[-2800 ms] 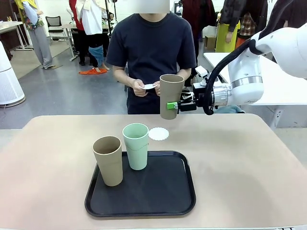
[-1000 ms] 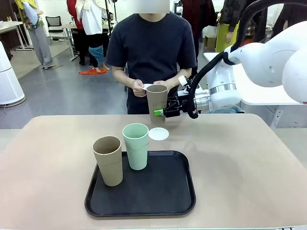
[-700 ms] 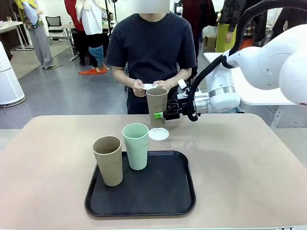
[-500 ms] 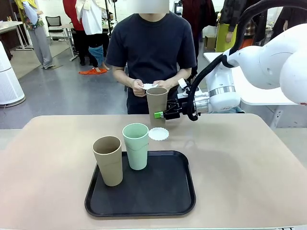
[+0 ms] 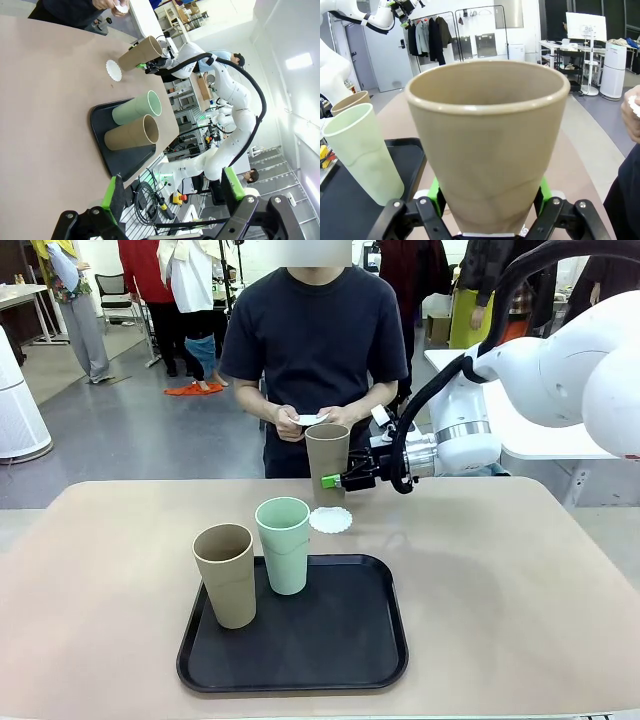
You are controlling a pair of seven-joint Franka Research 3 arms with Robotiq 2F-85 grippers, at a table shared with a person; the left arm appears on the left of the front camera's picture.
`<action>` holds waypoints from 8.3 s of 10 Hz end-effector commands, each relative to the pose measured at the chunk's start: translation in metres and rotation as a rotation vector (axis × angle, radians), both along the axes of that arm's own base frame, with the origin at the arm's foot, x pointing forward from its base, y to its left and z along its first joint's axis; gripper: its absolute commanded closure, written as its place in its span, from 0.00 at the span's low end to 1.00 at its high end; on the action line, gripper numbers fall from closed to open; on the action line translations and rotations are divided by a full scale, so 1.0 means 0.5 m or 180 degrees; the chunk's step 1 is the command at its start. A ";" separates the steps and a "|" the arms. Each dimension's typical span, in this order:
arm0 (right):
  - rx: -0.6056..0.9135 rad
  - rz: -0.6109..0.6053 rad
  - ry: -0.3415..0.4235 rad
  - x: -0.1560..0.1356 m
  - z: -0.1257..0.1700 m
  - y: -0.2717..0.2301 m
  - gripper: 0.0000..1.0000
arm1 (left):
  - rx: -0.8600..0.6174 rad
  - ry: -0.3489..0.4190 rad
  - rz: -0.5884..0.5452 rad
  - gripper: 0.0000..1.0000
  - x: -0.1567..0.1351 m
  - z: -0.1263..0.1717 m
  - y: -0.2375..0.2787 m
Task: Place coasters on the table and set cups on them.
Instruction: Pick up one Reusable plastic cup and place it on a coaster set by the human, then take one Reusable plastic cup from the Flat Tray and place it on a coaster set by the human.
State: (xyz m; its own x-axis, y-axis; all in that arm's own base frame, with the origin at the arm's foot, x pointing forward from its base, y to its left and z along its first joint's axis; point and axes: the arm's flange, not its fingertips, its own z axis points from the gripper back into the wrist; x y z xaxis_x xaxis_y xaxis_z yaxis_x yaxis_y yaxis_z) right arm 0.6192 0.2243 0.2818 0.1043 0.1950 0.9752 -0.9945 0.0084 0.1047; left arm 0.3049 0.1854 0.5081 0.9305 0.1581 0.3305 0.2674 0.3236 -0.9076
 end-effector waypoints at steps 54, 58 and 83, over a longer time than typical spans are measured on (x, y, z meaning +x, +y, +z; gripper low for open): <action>-0.0883 0.0121 0.0183 -0.049 -0.092 -0.129 0.00 | -0.0047 -0.0023 0.0004 0.00 -0.002 0.004 0.002; -0.1914 -0.0576 0.0445 -0.149 0.107 -0.255 0.00 | -0.0047 -0.0023 0.0004 0.00 -0.002 0.004 0.002; -0.4073 -0.2345 0.1605 -0.460 0.496 -0.289 0.00 | -0.0047 -0.0023 0.0004 0.00 -0.002 0.004 0.002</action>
State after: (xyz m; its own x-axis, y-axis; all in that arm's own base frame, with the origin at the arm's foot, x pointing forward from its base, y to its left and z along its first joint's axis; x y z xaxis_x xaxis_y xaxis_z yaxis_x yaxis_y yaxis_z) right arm 0.3903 0.0802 0.5298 0.7927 0.6075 0.0501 -0.6071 0.7942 -0.0252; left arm 0.3051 0.1854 0.5077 0.9309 0.1581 0.3292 0.2664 0.3228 -0.9082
